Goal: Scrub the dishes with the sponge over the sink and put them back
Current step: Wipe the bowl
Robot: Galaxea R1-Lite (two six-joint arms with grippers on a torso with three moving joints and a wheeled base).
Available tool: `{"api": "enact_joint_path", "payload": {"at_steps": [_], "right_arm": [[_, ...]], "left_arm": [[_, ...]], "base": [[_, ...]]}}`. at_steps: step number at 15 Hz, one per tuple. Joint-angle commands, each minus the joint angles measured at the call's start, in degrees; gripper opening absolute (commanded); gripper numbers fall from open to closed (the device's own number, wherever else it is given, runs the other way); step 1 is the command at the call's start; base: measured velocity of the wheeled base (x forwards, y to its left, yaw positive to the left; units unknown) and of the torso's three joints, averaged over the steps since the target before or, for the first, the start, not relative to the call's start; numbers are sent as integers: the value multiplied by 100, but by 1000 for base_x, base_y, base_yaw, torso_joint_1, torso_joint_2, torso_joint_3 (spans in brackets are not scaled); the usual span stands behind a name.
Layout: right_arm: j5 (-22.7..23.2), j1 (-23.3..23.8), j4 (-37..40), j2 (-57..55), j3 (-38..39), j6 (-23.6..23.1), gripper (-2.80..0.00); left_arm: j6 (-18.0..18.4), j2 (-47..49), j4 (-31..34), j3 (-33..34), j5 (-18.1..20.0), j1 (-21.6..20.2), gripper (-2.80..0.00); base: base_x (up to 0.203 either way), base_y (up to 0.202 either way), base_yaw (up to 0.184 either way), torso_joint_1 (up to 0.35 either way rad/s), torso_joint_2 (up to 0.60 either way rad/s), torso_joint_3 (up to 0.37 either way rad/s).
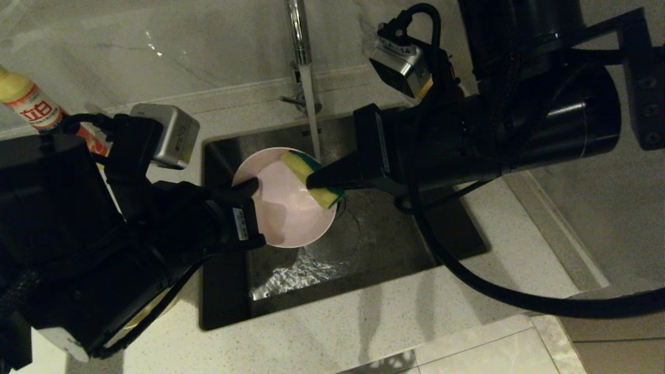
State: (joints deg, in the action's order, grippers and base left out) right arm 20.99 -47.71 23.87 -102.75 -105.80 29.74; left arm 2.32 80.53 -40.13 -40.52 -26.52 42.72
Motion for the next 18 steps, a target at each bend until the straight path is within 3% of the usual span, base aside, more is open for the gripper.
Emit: {"api": "enact_joint_path", "payload": {"at_steps": [1,10,18], "right_arm": [[10,-2,20,-268,-274,8,-280],[1,-317,30,-465,-397,-3,-280],[1,69,179,408,147,-3,-280]], "left_arm": [[6,-73,-20,93,-11,0,-280],[-12,-64,-21,88,-2,0,-280],[-56,-74,-30,43,-20,-27,-280]], "base": [[0,0,0,0,0,0],[0,0,0,0,0,0],[0,0,0,0,0,0]]}}
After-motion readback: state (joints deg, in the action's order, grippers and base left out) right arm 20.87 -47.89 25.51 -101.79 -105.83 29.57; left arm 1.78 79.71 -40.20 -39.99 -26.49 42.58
